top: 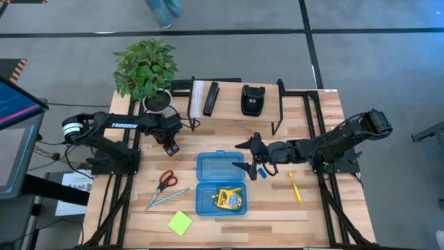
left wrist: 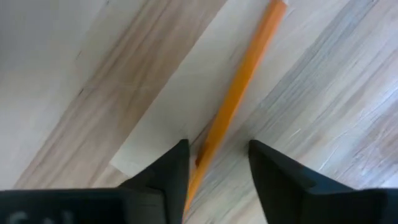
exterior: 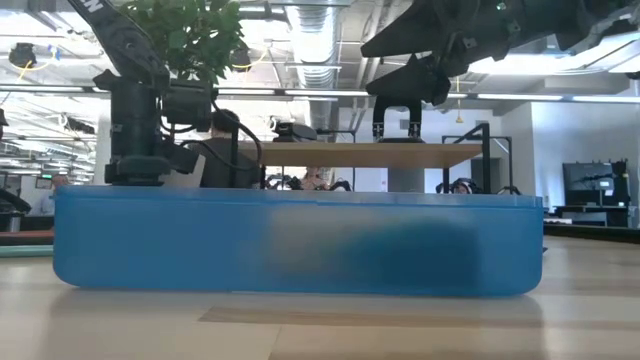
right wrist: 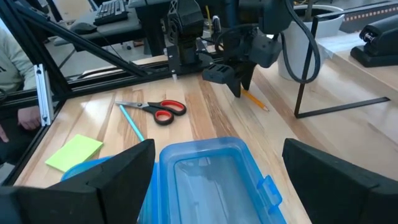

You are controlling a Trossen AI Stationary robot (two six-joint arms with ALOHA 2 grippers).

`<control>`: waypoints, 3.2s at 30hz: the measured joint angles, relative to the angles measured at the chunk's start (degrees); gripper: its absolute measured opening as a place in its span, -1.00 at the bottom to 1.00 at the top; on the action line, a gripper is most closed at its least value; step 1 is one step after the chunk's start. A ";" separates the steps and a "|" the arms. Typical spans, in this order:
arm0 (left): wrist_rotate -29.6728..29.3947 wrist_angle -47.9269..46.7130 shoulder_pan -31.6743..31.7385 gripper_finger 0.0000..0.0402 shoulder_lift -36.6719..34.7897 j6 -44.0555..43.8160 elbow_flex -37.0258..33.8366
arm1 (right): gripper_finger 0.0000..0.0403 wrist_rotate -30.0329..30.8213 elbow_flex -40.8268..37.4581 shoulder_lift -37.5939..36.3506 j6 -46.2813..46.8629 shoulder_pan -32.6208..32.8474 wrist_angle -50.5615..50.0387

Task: Pack school essentials
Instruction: Put the orange pencil into the blue supply box, then put the black scissor into the blue supply box

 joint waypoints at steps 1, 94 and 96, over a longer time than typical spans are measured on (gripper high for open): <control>-0.01 0.02 0.07 -0.37 0.00 0.01 0.00 | 0.85 0.00 0.00 0.00 0.00 0.00 0.00; 12.33 -1.59 -36.20 -0.63 31.71 0.33 51.69 | 0.85 21.74 0.02 -19.61 -8.22 15.21 -15.50; 12.18 -1.33 -36.20 -0.60 31.49 0.34 51.69 | 0.85 21.75 0.02 -19.61 -8.22 15.21 -15.47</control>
